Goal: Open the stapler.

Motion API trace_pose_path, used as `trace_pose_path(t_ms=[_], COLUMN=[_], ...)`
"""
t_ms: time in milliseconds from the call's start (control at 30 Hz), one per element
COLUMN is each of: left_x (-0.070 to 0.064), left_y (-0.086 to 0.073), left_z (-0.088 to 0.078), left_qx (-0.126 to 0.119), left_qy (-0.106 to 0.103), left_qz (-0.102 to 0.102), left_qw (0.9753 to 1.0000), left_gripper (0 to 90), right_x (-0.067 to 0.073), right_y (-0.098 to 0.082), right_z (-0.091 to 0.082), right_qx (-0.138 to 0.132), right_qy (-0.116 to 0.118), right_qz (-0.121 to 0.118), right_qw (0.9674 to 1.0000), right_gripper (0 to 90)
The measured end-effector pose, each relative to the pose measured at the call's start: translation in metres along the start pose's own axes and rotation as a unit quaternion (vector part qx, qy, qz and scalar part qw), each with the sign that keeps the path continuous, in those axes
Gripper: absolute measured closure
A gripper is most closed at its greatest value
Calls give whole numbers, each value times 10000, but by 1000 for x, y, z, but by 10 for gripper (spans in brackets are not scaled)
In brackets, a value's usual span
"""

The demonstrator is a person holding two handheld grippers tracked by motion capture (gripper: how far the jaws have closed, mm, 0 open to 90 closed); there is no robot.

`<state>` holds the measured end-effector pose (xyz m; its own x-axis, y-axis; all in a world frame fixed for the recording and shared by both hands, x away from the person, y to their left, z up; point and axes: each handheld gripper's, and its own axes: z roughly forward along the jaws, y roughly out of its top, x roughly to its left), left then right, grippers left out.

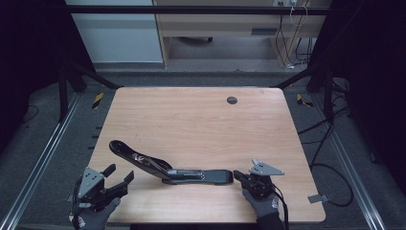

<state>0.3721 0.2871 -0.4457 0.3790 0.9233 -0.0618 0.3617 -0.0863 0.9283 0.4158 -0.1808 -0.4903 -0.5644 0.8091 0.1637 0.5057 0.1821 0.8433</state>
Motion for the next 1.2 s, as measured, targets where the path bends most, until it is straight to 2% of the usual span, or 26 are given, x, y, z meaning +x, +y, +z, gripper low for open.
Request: trace_pose_path(t_ms=[200,567,767,933,1200], left_x=[3,8,14,19,25], left_y=[-8,-20,-24,-27,-29], left_z=[4,16,21,23,22], left_qx=[137,442,552,610,592], left_qy=[121,267,382,500,652], left_qz=[26,118,56,47,-99], left_qw=[9998,9986,9977,9969,9961], left_gripper=[262,287,329,374,435], right_x=[-8,-36,-50,-60,-64], right_y=[2,4,1,-3,-5], right_z=[-7,-27,-36,-36,-29], right_qx=[-25,-55,15,138,279], right_qy=[-150,-475,-740,-860,-911], right_qz=[67,251,331,392,371], right_qw=[9999,9985,9967,9954,9948], right_gripper=[900,900,900,900,900])
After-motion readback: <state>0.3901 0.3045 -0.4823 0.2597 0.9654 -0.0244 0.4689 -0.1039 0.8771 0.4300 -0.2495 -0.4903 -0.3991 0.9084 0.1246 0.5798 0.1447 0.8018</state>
